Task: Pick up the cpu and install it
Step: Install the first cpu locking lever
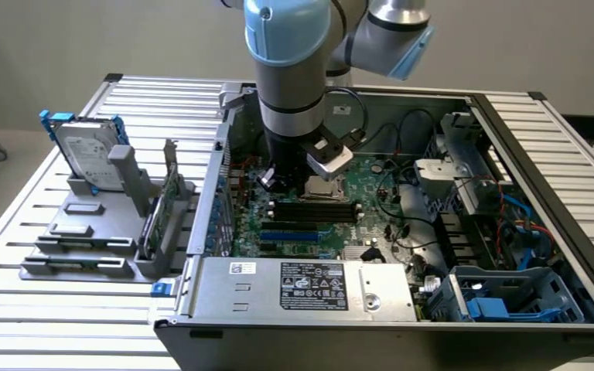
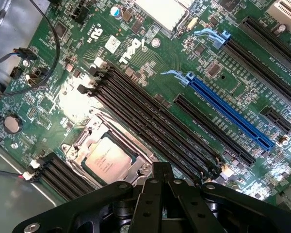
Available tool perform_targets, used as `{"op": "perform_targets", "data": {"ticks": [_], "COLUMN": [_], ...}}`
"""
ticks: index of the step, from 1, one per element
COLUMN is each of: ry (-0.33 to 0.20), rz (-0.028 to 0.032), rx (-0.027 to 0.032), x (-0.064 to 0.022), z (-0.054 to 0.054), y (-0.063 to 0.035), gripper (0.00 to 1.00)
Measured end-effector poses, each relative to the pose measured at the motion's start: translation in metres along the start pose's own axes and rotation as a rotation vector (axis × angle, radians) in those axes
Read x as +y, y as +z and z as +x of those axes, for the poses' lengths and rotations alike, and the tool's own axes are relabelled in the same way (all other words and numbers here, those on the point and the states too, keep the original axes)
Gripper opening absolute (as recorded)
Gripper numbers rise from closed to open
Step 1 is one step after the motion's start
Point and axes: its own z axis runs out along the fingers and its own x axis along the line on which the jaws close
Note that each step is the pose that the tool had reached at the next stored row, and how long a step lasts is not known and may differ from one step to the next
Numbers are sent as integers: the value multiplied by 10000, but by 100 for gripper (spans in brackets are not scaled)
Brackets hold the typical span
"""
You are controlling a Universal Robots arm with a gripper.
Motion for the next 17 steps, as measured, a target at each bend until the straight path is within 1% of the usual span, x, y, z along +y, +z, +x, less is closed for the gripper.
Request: {"op": "perform_targets", "data": {"ticks": [4,17], "ry": [20,22], "rz": [-3,-3], "rx": [3,2], "x": [-20,-64], "z": [-27,-23], "y": [16,88], "gripper": [11,11]}}
